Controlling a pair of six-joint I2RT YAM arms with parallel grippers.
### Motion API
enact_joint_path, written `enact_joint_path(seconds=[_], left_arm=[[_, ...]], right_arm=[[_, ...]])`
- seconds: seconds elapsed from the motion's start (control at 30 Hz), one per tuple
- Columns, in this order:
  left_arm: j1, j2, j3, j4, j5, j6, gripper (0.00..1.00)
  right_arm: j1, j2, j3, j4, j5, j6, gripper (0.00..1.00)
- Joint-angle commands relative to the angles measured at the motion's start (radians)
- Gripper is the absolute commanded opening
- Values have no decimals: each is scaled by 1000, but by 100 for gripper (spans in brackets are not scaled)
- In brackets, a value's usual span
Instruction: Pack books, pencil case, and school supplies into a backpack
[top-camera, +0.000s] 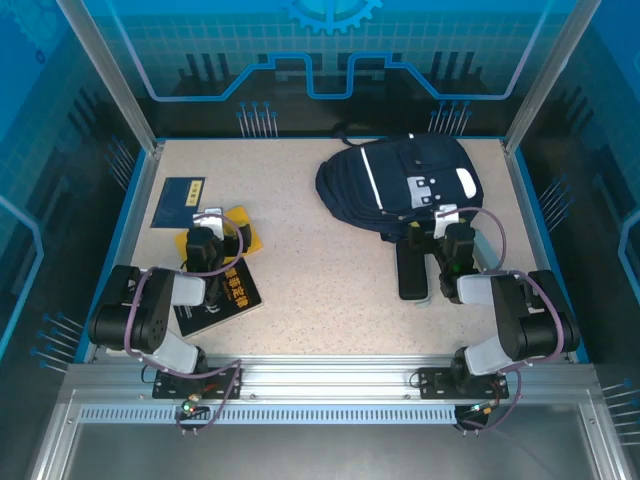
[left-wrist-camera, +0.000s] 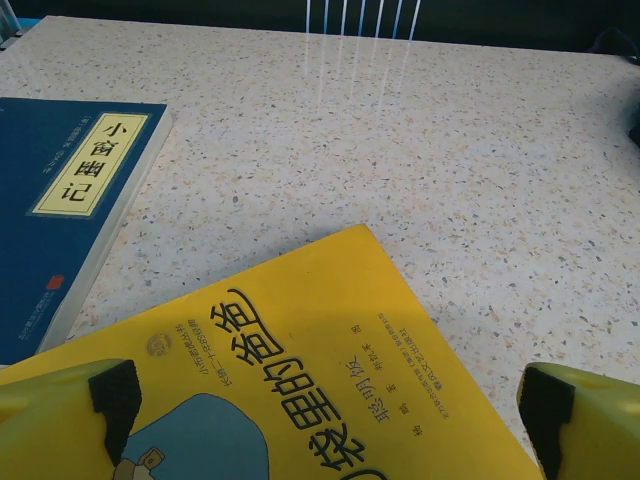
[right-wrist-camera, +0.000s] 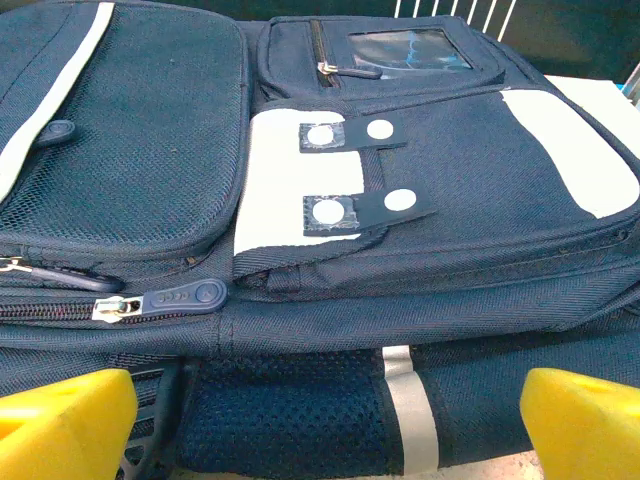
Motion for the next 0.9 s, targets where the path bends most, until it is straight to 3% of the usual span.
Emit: enact_joint_path(seconds=[0.0,0.7,0.87], left_arm=[[10,12,23,33,25,20,99],[10,10,-2,79,20,21,99],[10,-74,-79,156,-19,6,99]], right_arm=[[-1,11,21,-4,19,5,100],[-12,6,21,-5,-9,7,100],[-12,-134,70,-201,6,11,100]])
